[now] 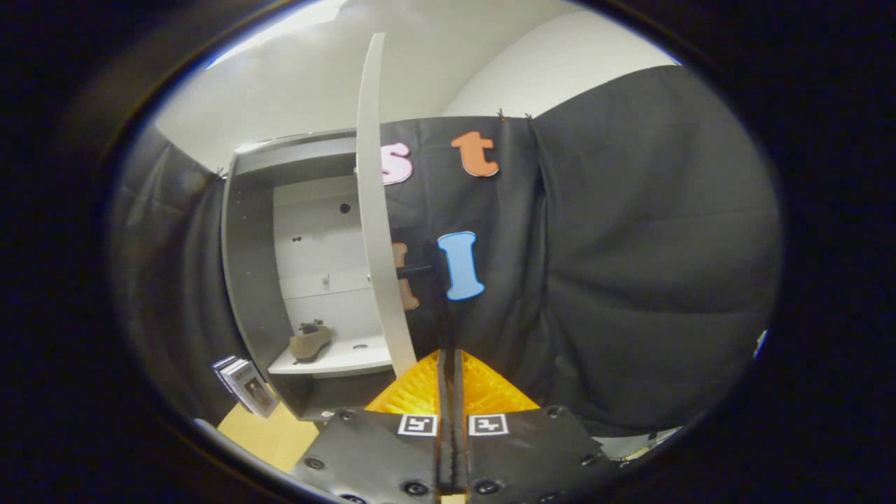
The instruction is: Open the shoe cabinet door, grab the shoes and put them into the shoe cabinet, then close the shoe cabinet door.
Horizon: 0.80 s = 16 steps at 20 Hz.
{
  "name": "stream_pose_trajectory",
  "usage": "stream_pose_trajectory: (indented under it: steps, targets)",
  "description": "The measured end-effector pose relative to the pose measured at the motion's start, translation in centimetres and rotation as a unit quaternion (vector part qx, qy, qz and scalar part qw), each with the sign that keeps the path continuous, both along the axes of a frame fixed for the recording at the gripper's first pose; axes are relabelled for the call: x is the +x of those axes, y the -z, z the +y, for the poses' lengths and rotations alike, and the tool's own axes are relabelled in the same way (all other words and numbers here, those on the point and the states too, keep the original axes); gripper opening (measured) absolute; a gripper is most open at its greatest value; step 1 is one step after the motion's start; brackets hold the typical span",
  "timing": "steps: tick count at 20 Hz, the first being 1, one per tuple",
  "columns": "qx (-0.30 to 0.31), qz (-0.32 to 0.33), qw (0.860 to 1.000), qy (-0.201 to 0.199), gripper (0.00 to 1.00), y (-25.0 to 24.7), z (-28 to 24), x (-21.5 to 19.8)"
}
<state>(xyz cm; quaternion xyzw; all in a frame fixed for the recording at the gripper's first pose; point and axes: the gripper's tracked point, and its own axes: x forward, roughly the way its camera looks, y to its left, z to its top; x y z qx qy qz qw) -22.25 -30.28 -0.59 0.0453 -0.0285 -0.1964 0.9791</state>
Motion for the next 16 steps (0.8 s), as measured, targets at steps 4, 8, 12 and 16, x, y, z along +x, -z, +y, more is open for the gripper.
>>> stream_pose_trajectory:
  steps: [4, 8, 12, 16]
  targets:
    - [-0.017, 0.006, 1.0, -0.008, 0.02, -0.1, 0.5, -0.6]
    - [-0.028, 0.002, 0.999, -0.025, 0.02, -0.3, 2.9, -1.4]
    - [-0.039, 0.0, 0.998, -0.051, 0.02, 0.0, 6.3, -1.4]
    - [-0.061, 0.019, 0.991, -0.114, 0.02, 3.0, 12.3, -0.1]
